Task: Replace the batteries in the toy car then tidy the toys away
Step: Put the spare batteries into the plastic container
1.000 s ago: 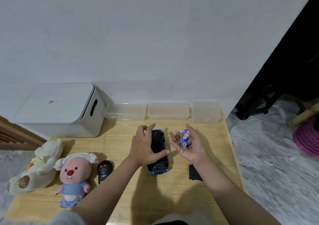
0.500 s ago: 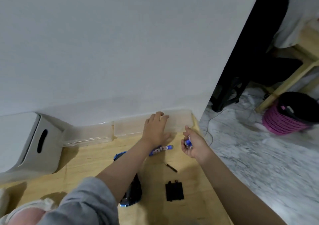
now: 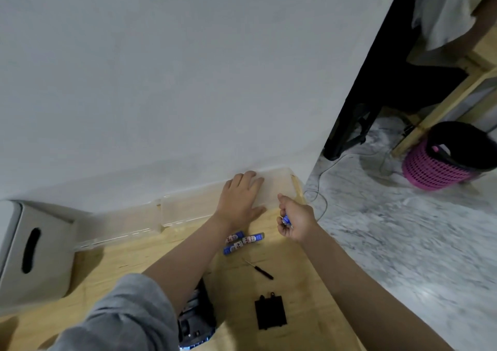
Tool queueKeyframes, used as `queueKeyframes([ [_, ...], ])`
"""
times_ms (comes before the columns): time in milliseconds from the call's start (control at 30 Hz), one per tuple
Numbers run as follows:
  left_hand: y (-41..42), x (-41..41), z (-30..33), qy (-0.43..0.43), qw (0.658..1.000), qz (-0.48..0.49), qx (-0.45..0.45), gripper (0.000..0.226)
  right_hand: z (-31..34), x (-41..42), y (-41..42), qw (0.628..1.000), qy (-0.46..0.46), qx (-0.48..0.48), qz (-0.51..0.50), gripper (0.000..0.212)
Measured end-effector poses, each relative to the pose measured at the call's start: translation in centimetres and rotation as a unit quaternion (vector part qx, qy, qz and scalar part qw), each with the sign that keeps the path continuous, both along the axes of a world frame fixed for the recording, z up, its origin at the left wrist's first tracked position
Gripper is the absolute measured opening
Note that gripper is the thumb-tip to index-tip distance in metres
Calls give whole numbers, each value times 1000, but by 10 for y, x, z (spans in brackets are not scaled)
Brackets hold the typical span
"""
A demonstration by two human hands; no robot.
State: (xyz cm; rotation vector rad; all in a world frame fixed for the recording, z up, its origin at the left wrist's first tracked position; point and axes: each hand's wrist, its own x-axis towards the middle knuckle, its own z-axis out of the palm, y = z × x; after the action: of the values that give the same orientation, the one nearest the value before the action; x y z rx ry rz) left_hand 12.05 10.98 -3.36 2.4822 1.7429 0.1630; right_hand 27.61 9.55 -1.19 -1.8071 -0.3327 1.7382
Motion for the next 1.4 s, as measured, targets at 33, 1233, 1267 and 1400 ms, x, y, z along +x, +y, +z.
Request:
queueKeyframes([
  [33, 0, -1, -1, 2, 1000, -3, 3, 72, 0, -1, 0, 1000, -9, 1, 7, 30],
  [1233, -6, 1, -6, -39, 995, -51, 82, 100, 30, 9, 3, 994, 0, 105, 1, 14],
  [1267, -7, 1, -7, -41, 994, -51, 90, 98, 32, 10, 4, 994, 2, 111, -3, 15],
  [1400, -10, 1, -9, -10, 990, -39, 135, 104, 38, 12, 7, 992, 12, 125, -4, 17],
])
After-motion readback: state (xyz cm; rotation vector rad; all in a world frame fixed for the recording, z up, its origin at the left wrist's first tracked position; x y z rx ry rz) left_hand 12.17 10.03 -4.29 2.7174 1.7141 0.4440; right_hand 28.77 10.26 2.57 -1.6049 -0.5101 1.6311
